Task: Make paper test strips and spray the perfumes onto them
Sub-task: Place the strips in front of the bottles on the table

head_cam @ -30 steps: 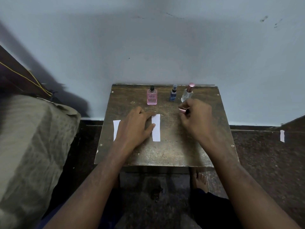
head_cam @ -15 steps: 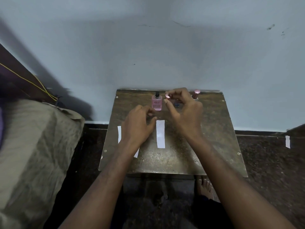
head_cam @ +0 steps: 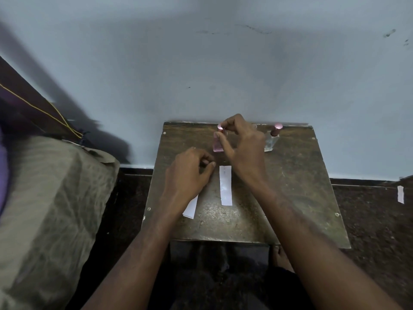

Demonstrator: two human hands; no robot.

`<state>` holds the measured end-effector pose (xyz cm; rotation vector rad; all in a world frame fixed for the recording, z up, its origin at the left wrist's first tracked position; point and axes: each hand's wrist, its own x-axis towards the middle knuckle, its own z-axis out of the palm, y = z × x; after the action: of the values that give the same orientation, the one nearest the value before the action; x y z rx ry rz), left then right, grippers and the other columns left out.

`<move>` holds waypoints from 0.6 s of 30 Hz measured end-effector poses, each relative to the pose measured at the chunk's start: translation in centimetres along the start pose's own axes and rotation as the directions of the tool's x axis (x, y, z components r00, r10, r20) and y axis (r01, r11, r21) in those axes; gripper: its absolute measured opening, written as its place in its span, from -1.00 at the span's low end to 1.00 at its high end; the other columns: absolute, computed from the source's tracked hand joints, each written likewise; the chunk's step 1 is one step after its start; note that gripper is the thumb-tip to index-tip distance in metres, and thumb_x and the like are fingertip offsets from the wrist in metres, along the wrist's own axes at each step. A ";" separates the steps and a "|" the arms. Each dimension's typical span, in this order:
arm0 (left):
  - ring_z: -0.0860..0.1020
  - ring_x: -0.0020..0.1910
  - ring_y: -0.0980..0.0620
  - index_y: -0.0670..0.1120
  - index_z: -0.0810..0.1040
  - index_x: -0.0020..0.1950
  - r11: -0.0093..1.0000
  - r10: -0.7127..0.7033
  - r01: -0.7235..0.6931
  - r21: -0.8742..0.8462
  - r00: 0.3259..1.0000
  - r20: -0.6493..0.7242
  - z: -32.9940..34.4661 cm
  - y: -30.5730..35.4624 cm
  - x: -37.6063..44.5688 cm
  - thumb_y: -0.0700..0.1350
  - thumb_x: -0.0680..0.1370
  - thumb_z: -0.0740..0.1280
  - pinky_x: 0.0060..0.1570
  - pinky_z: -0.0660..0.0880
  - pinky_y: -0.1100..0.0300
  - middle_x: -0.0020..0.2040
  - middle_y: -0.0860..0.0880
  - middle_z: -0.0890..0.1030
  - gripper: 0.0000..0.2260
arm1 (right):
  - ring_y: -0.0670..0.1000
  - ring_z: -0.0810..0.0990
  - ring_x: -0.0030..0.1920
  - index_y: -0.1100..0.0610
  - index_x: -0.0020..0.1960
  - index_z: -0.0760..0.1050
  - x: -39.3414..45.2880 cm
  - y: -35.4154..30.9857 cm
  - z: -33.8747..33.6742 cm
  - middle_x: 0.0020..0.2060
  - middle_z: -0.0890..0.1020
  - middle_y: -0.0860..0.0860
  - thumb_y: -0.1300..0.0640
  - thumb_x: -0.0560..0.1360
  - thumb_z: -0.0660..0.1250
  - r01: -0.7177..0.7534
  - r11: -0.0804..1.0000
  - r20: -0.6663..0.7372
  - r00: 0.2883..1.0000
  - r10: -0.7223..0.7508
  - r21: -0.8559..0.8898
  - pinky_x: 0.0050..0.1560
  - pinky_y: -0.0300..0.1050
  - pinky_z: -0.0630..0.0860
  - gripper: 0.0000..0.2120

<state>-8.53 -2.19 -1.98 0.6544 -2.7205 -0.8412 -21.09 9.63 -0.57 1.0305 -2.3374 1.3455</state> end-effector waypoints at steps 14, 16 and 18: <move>0.57 -0.10 0.23 0.19 0.67 0.20 0.985 0.172 -0.172 -0.011 0.977 0.125 0.0 -1.1 -0.4 0.09 0.54 0.53 -0.08 0.62 0.15 0.06 0.18 0.64 -0.76 | -0.12 0.70 -0.02 0.15 0.20 0.48 -0.1 -0.4 -0.5 -0.03 0.71 -0.07 0.21 0.51 0.54 -0.004 1.000 0.109 0.994 0.003 0.004 0.00 -0.36 0.55 -0.66; 0.58 -0.06 0.24 0.19 0.68 0.21 0.984 0.179 -0.180 -0.004 0.977 0.119 -0.2 -1.2 -0.5 0.09 0.55 0.52 -0.05 0.63 0.15 0.07 0.18 0.65 -0.76 | -0.11 0.71 0.01 0.16 0.23 0.46 -0.4 -0.3 -0.4 0.01 0.72 -0.05 0.30 0.48 0.55 -0.011 1.000 0.140 0.990 0.011 0.003 0.02 -0.30 0.60 -0.58; 0.59 -0.03 0.23 0.20 0.68 0.23 0.983 0.181 -0.183 0.011 0.977 0.113 -0.3 -1.2 -0.7 0.11 0.56 0.51 -0.04 0.62 0.16 0.08 0.18 0.65 -0.76 | -0.07 0.72 0.02 0.17 0.24 0.46 -0.6 -0.1 -0.4 0.03 0.72 -0.01 0.35 0.48 0.53 -0.010 1.000 0.132 0.991 0.010 0.002 0.03 -0.14 0.66 -0.58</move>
<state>-7.44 -2.88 -2.51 0.3644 -2.8390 -0.8276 -20.64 10.22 -0.60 1.1428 -2.4389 1.3224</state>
